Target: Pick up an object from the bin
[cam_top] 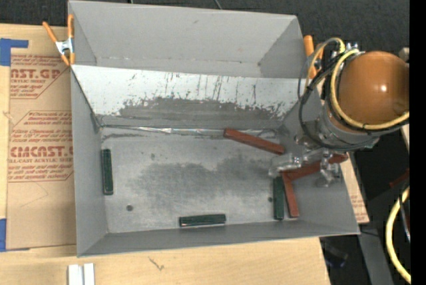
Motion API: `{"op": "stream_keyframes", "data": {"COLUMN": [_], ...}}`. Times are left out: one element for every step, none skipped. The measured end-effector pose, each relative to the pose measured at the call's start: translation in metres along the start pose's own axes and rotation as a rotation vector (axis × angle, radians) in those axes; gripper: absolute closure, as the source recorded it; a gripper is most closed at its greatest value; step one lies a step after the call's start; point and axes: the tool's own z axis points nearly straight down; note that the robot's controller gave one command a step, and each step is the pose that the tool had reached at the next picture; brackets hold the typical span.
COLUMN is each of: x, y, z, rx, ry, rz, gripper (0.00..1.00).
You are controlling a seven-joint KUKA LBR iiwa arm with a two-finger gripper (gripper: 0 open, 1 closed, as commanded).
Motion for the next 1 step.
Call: {"op": "stream_keyframes", "data": {"x": [-0.0069], "y": [0.0058], "z": [0.0446], "rx": [0.009], "ry": [0.001], "rz": [-0.147], "gripper": [0.00]}}
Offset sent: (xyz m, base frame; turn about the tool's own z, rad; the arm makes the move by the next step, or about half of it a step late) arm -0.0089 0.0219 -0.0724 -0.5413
